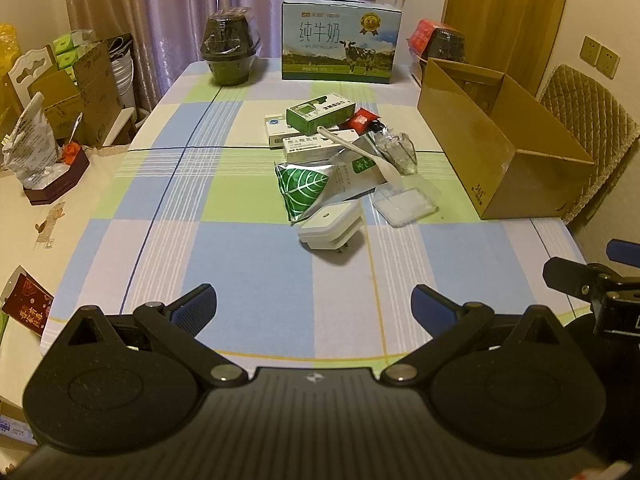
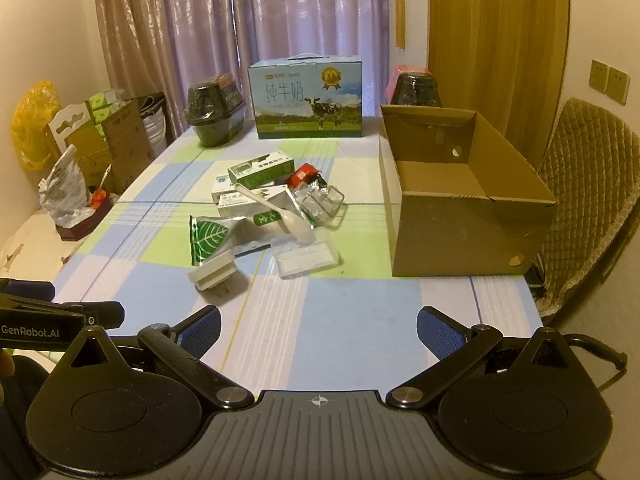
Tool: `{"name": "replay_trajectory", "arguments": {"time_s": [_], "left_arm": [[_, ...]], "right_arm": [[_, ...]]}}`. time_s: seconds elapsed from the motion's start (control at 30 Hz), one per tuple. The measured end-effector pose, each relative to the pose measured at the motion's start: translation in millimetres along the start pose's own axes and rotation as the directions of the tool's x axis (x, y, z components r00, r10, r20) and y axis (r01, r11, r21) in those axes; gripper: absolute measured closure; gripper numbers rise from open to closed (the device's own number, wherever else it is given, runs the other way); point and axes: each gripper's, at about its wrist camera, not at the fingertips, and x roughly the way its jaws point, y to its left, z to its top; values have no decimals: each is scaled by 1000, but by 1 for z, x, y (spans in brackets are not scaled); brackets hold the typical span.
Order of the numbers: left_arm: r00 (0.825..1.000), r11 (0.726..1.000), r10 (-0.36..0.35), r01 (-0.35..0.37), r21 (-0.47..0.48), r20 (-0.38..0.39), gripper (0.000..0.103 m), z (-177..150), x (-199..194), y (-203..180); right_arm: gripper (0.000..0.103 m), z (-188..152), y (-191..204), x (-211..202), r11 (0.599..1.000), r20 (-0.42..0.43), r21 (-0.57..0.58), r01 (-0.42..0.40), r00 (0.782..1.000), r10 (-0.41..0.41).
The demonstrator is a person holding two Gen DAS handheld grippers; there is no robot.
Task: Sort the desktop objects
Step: 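Move the left tool toward the white square night-light on the table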
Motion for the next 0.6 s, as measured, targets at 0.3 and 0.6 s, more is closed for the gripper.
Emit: {"name": "replay_trajectory", "arguments": {"time_s": [0.3, 0.6], "left_arm": [[1000, 1000, 1, -1, -1, 0, 1, 1, -1, -2], [1000, 1000, -4, 4, -8, -8, 1, -1, 0, -2]], "right_arm": [[2, 1, -1, 0, 1000, 3, 0, -4, 1000, 4], [2, -2, -1, 1, 1000, -5, -3, -11, 1000, 11]]}}
